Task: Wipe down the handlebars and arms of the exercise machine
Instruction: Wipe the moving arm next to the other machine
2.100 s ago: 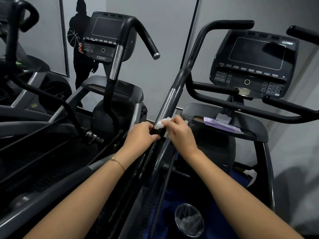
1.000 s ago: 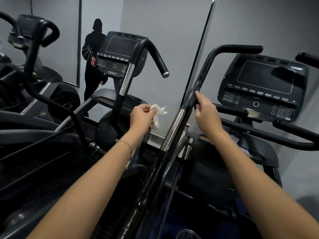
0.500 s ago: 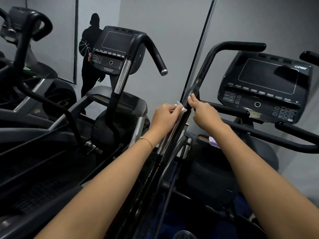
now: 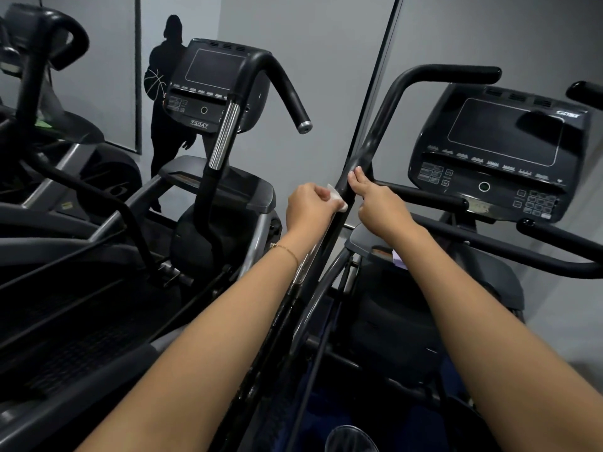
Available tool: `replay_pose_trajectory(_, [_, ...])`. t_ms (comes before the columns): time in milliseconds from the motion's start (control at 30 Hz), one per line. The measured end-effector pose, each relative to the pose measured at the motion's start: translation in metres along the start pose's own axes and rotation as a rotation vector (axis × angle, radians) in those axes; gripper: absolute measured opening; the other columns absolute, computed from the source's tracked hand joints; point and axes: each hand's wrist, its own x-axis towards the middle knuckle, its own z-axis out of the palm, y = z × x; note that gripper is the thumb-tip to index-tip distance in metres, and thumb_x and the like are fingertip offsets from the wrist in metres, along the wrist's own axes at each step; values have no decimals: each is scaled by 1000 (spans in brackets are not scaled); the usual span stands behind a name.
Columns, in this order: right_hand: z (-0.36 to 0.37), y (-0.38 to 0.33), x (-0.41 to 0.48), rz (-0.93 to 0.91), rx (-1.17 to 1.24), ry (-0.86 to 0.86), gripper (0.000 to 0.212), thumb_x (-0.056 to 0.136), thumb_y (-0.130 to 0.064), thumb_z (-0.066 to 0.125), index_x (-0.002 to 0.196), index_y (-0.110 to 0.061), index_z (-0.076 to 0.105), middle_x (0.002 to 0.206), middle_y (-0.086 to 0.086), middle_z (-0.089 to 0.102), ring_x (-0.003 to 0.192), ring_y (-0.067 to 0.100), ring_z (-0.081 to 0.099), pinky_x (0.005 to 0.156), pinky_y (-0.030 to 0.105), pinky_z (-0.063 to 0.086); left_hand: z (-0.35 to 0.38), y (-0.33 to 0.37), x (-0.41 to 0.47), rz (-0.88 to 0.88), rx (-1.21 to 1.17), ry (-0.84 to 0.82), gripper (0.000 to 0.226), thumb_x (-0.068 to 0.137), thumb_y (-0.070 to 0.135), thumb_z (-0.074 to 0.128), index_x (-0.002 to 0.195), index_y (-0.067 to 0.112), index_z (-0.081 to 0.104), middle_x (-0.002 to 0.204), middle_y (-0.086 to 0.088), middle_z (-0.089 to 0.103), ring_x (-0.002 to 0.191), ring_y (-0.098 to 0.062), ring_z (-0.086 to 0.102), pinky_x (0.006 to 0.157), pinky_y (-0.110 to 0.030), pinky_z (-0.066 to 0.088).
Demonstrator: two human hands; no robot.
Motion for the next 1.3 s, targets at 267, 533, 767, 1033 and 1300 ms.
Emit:
replay_pose_trajectory(267, [4,2,-1,-8,17,2,77,82,10,35,148,-26,18,156,-13,6,118,24,50,80,36,47,-4,-6,-15,31,36,-2,15,78,24,71,72,19,59,70,12,55,82,-15,61,78,-31,50])
replay_pose_trajectory(533, [6,0,-2,5,32,7,76,83,8,35,149,-26,16,156,-15,5,121,24,48,81,35,46,-3,9,-15,31,74,1,31,81,22,69,57,22,50,71,4,56,76,-16,55,73,-30,47])
replay_pose_trajectory(767, [10,1,-2,-1,8,19,76,84,6,36,149,-27,14,156,-14,3,121,26,48,76,34,45,-7,-18,-35,46,65,36,18,79,27,66,74,10,70,89,-1,68,80,-18,63,72,-32,50])
replay_pose_trajectory(1033, [7,3,-1,-7,-8,5,79,82,10,34,149,-29,14,156,-15,4,117,22,51,72,33,46,-3,-3,-26,37,116,10,18,82,25,65,67,15,65,84,-4,67,82,-21,62,68,-31,47])
replay_pose_trajectory(1300, [22,3,-16,-173,-139,6,75,85,11,34,149,-11,3,157,4,-3,145,19,2,117,33,11,-22,-42,-63,59,242,18,15,84,28,63,91,16,66,103,6,61,91,-12,59,68,-23,35])
